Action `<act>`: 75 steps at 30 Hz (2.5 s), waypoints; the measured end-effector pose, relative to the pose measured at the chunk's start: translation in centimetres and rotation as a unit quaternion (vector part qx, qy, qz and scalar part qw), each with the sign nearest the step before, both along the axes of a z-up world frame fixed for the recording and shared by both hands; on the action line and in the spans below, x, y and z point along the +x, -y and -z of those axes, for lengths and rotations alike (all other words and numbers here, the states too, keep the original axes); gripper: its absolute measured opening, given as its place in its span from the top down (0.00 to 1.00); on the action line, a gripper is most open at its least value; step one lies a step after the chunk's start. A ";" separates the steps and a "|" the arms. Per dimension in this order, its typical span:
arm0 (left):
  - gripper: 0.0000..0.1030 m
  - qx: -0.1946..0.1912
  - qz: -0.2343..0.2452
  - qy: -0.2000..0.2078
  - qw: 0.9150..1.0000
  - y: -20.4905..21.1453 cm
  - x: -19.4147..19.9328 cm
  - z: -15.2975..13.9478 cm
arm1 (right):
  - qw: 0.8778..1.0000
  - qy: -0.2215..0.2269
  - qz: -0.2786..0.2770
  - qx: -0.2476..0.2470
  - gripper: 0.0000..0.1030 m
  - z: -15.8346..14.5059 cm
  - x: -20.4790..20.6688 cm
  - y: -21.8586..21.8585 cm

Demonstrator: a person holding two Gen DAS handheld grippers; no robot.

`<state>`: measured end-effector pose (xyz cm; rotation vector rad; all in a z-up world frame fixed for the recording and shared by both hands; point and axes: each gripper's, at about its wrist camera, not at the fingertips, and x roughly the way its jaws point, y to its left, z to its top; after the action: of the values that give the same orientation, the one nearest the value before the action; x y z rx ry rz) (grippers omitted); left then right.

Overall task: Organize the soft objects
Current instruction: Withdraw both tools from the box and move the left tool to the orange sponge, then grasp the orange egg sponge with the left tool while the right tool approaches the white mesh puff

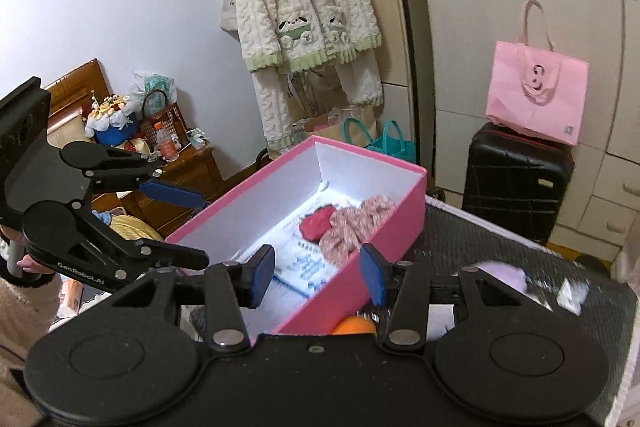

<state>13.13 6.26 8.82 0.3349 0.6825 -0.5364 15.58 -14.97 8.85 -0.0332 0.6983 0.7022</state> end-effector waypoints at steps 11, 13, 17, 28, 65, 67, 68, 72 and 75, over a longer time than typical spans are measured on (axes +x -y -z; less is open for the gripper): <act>0.39 0.030 0.076 0.000 0.997 5.3 -5.4 1.6 | 0.999 0.003 0.042 0.013 0.45 2.0 -6.7 5.2; 0.39 0.038 0.088 0.003 0.995 6.4 -6.1 2.3 | 0.999 0.000 0.045 0.016 0.45 2.8 -7.5 5.9; 0.39 0.049 0.100 0.006 0.994 8.2 -7.2 4.1 | 0.999 -0.007 0.047 0.020 0.44 4.5 -8.5 7.1; 0.39 0.068 0.074 0.065 0.993 12.1 -7.8 8.8 | 0.997 -0.027 0.062 0.025 0.43 9.1 -8.0 9.5; 0.62 0.386 0.087 0.078 0.915 19.7 1.5 15.5 | 0.984 -0.161 0.059 0.041 0.35 15.0 12.3 5.6; 0.62 0.381 0.079 0.066 0.919 19.7 1.8 15.7 | 0.986 -0.156 0.056 0.036 0.35 15.1 12.5 5.3; 0.62 0.379 0.073 0.061 0.921 19.6 2.0 15.8 | 0.986 -0.154 0.053 0.034 0.35 15.1 12.7 5.3; 0.67 0.358 0.054 0.052 0.931 19.2 2.5 16.2 | 0.988 -0.146 0.046 0.023 0.33 15.2 12.9 4.6; 0.73 0.338 0.031 0.061 0.938 18.8 2.7 16.3 | 0.988 -0.143 0.046 0.022 0.33 15.3 12.8 4.3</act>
<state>15.82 -12.54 -7.48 1.0313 0.7238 -0.3213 28.37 -19.29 -6.44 0.1433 0.9532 0.6400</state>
